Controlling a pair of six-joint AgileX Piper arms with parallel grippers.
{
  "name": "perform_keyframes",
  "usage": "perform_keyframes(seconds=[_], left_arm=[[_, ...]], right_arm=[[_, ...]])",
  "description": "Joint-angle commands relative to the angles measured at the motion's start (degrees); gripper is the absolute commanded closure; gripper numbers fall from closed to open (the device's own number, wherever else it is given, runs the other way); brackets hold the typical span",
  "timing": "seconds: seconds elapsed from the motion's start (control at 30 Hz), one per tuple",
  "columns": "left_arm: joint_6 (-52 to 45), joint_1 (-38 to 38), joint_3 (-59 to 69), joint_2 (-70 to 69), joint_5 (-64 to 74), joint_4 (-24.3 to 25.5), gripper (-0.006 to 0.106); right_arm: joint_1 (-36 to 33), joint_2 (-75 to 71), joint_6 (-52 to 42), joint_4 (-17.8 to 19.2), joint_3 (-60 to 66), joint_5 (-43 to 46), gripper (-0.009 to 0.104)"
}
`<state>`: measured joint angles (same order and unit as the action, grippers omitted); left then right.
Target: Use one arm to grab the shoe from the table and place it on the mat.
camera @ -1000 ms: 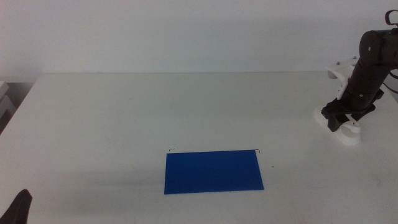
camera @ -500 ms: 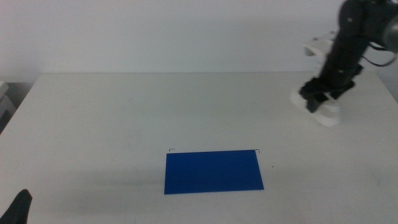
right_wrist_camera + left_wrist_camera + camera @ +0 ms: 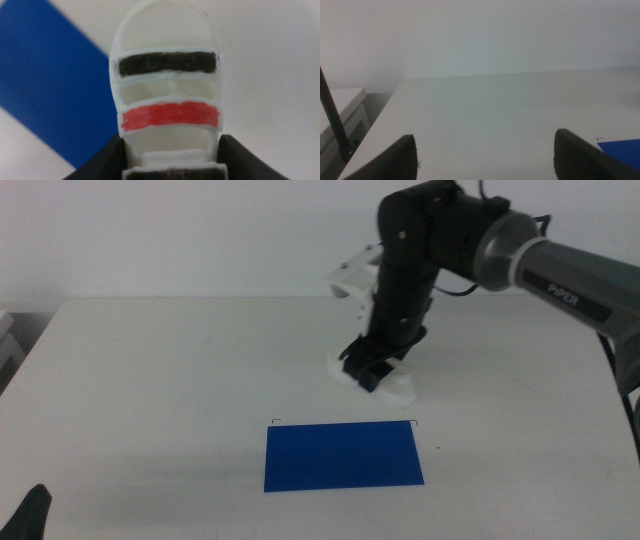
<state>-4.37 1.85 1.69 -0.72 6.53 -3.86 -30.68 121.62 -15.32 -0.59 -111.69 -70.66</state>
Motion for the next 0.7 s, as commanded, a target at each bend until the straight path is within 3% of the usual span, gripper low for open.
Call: perform_keyframes(seconds=[0.0,0.5,0.67], left_arm=[[0.27,0.25,0.4,-0.76,-4.67,-0.55,0.007],[0.27,0.25,0.4,-0.76,-4.67,-0.55,0.007],[0.27,0.25,0.4,-0.76,-4.67,-0.55,0.007]], right_arm=[[-1.57,-3.9,-0.4,0.16,-1.85,-0.95,0.099],[-5.1,-3.8,0.01,0.19,-1.79,-1.06,0.099],[-5.1,-3.8,-9.69,0.19,-1.79,-0.7,0.099]])
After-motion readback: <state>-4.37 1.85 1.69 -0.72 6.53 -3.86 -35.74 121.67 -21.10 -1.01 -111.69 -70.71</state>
